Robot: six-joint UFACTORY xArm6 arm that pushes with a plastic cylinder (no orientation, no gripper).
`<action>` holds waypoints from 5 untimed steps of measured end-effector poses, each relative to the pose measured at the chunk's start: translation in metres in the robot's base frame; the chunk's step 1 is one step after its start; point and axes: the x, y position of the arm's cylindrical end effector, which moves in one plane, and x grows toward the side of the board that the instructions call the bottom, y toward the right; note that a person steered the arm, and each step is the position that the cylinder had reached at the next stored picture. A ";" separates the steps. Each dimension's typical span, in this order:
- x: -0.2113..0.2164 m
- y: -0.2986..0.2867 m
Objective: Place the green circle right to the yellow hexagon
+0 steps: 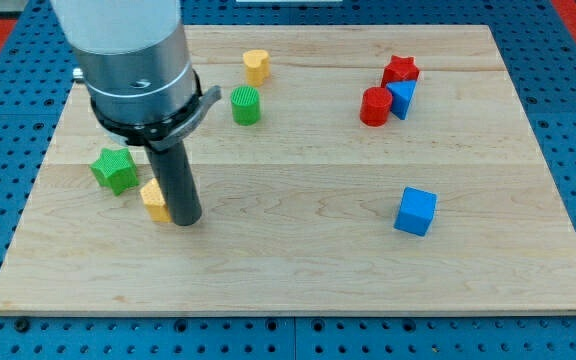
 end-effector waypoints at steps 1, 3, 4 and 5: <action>0.000 -0.022; 0.001 -0.010; -0.021 0.074; -0.062 0.073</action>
